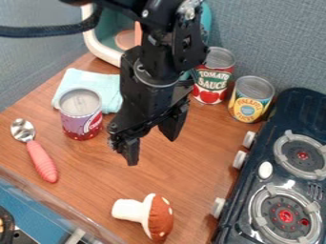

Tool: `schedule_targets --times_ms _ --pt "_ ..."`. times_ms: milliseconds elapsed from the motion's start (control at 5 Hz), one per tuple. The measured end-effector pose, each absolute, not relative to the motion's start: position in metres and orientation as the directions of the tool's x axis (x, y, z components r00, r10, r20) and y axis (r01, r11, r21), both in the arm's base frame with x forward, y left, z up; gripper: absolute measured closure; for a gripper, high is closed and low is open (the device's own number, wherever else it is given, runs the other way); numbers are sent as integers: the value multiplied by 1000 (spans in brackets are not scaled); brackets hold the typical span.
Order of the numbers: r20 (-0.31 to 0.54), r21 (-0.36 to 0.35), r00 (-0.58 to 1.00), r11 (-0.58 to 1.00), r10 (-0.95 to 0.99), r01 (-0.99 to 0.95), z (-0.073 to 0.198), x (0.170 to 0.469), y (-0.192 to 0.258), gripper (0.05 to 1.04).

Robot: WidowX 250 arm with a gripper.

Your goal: Move the cane to the right side of the table.

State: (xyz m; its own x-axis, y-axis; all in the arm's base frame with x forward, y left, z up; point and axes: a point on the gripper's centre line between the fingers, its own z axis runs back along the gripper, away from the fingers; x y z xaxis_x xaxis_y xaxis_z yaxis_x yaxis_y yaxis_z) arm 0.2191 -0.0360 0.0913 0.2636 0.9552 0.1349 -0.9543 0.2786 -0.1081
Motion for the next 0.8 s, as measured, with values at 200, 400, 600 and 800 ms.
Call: schedule_targets --times_ms 200,400,600,800 --pt "134 -90 266 279 955 -956 87 218 -36 83" --pt "129 -92 148 160 981 -983 86 221 -11 83" --pt "50 -86 44 48 998 -995 86 223 13 83" --pt "78 -76 -79 -73 994 -994 85 221 52 83"
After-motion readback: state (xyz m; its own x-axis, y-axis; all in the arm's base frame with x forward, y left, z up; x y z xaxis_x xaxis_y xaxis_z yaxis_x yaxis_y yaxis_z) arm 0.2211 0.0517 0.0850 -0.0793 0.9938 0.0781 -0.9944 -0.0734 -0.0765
